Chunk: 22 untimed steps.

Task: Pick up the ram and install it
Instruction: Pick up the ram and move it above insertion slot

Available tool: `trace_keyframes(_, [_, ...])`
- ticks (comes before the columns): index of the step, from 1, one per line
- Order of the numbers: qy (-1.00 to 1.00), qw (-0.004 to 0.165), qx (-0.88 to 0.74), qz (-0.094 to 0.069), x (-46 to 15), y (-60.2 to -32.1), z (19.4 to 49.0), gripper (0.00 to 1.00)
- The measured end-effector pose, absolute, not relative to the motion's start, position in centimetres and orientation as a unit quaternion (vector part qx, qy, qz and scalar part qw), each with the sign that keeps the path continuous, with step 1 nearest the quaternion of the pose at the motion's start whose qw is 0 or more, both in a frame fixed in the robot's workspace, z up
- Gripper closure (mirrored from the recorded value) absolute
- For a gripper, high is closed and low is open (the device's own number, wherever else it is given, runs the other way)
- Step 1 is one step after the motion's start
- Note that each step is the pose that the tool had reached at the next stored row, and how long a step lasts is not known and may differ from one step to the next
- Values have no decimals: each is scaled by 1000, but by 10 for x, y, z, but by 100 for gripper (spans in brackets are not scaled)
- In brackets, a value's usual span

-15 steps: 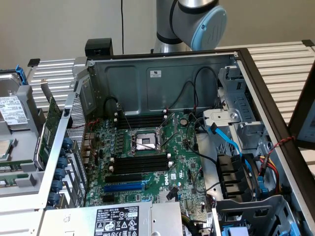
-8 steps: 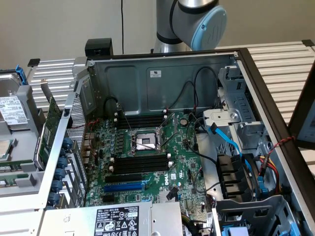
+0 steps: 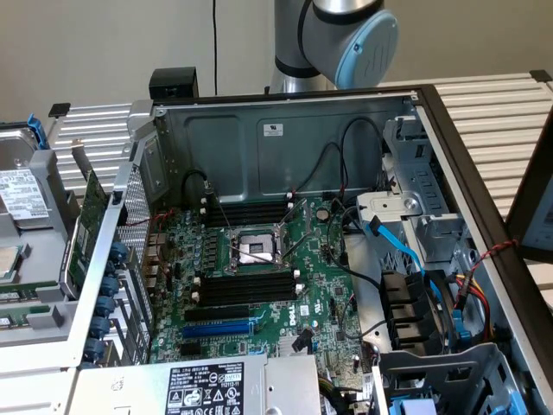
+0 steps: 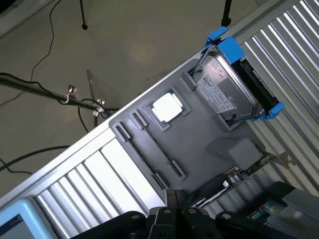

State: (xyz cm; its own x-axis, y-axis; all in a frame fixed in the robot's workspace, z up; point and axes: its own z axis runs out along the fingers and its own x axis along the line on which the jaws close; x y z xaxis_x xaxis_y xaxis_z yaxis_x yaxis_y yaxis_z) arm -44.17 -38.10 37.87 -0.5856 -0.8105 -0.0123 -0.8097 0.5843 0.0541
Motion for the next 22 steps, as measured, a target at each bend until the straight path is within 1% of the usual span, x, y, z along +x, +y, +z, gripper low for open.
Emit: trace_keyframes(22, [-782,12,623,-25,-442,-381,377,89])
